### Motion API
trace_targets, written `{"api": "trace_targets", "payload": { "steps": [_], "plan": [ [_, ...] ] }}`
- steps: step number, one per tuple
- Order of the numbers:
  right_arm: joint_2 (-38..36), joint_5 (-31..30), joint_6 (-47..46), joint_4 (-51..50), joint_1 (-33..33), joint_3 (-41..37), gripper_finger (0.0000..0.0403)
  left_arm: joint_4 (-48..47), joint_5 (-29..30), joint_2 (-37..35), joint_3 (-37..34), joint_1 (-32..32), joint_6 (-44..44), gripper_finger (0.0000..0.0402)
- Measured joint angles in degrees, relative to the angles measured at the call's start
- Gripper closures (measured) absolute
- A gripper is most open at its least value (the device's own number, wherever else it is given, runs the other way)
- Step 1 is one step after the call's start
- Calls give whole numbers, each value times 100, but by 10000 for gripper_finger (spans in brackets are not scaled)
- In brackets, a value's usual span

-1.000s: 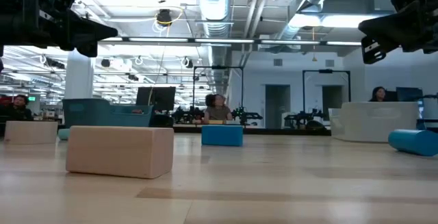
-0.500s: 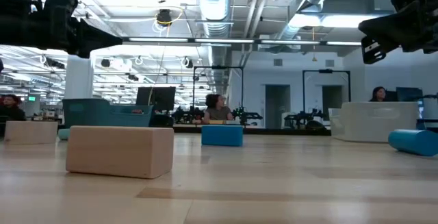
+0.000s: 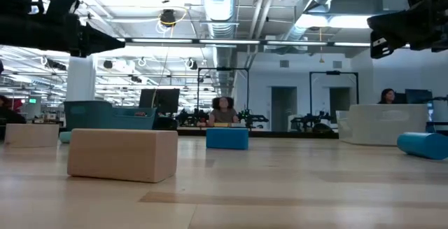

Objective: Sort & place blocks by color
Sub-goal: Put the top left blue block into the blue bin

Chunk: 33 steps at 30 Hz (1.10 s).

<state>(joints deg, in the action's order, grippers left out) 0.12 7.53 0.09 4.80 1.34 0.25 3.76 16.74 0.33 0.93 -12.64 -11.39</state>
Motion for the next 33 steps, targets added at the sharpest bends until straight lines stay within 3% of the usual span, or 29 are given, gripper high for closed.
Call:
{"api": "trace_targets", "payload": {
  "steps": [4,16,19,25,33],
  "plan": [
    [0,0,-2,6,0,0,391,187,356,-10,17,0,94,400],
    [1,-3,-8,105,-51,0,391,-86,353,-6,39,0,389,400],
    [0,-3,-15,156,-81,0,391,84,229,-8,39,2,1187,400],
    [2,-4,-825,168,-107,0,391,155,157,-8,43,2,4403,400],
    [0,-4,-1883,166,-107,0,391,130,352,-8,44,2,5287,400]
  ]
}}
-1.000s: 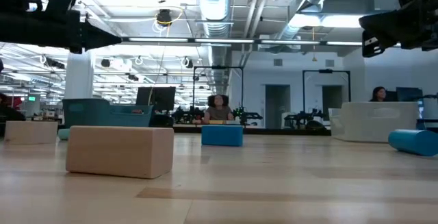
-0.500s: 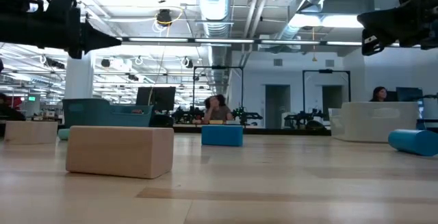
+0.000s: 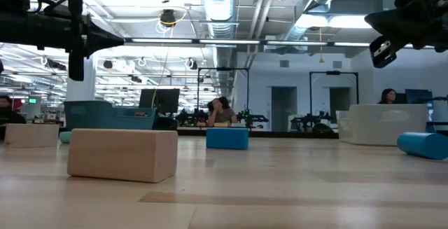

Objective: Sort & place blocks by color
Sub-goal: Put the top left blue block into the blue bin

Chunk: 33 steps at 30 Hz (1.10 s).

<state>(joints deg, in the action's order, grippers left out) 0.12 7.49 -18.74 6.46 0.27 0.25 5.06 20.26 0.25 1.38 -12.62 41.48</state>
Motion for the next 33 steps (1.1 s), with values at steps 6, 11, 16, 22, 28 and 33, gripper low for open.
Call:
{"api": "trace_targets", "payload": {
  "steps": [6,11,16,22,28,33],
  "plan": [
    [62,-856,-593,1,-44,1,391,13,568,17,1,-1,46,400],
    [180,-1796,-1809,33,-44,1,391,69,741,217,1,-2,-344,398],
    [586,-2285,-2223,602,-44,2,379,283,564,629,3,-2,-551,364],
    [1438,-2793,-2082,1040,-229,391,335,1124,332,1352,25,-8,-1260,280],
    [2376,-3237,-1977,1928,-643,924,288,1094,-225,2151,662,-172,-1732,223],
    [2964,-3320,-2133,2318,-1079,1321,256,863,-186,2801,1400,-361,-2343,209]
  ]
}}
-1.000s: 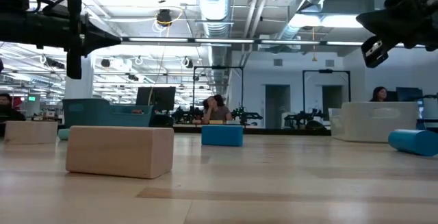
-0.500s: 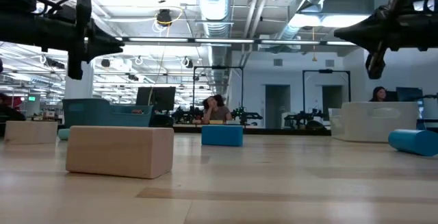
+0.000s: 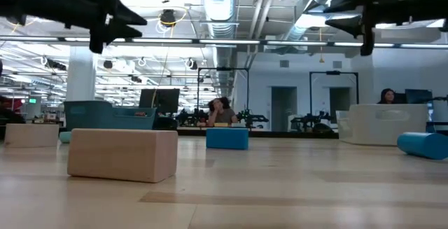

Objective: Sort & place blocks by color
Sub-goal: Put the top left blue block into the blue bin

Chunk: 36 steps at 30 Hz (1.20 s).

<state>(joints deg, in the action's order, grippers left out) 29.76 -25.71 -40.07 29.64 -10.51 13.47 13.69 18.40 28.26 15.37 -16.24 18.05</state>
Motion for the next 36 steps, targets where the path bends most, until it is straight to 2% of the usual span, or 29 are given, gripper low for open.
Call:
{"api": "trace_targets", "payload": {
  "steps": [3,7,14,19,22,26,28,33,36],
  "plan": [
    [261,145,-588,-409,-144,193,246,-493,-64,298,345,-168,-110,203],
    [881,676,-1226,-863,186,299,244,-701,-747,663,478,-423,-214,198],
    [2148,-207,-1906,-451,1126,354,259,-861,-1367,1125,1067,-799,-598,198],
    [2766,-256,-1771,-1421,1127,1169,263,-1140,-1365,1503,1395,-808,-1286,198],
    [3068,-133,-1238,-2837,904,1947,263,-929,-1476,1882,1395,-808,-1282,198],
    [3353,-117,-682,-4722,359,3037,256,-332,-1493,2290,1395,-769,-568,198],
    [3465,70,-317,-5359,26,3436,250,-98,-1365,2387,1397,-760,-412,198],
    [3808,1385,550,-5546,-915,3686,230,-288,-713,2525,1397,-816,-348,198],
    [4221,2120,789,-5167,-1361,3686,220,-664,-649,2538,1397,-863,-19,198]
  ]
}}
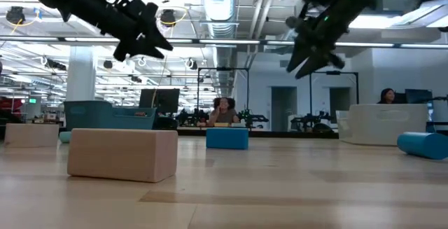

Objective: Sort & place blocks by color
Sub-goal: Put the top left blue block into the blue bin

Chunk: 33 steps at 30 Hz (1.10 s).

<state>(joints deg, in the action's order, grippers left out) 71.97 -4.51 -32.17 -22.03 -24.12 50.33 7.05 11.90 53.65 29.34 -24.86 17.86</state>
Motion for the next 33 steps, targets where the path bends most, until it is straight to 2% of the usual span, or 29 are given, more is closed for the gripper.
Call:
{"api": "trace_targets", "payload": {
  "steps": [5,12,18,24,29,33],
  "plan": [
    [908,567,355,1099,-102,14,216,-136,-30,-57,0,58,443,198],
    [1813,747,957,1233,211,573,213,-236,-7,-374,0,222,812,198],
    [2220,764,1724,1231,450,942,193,-729,330,-841,-2,306,667,198],
    [2807,748,2020,1705,454,1002,150,-968,1002,-932,-2,293,320,198],
    [3175,722,2019,1166,628,1703,133,-578,566,-759,1,207,-52,198],
    [3425,433,2255,439,778,2485,132,-604,342,-765,-2,46,-364,198]
  ]
}}
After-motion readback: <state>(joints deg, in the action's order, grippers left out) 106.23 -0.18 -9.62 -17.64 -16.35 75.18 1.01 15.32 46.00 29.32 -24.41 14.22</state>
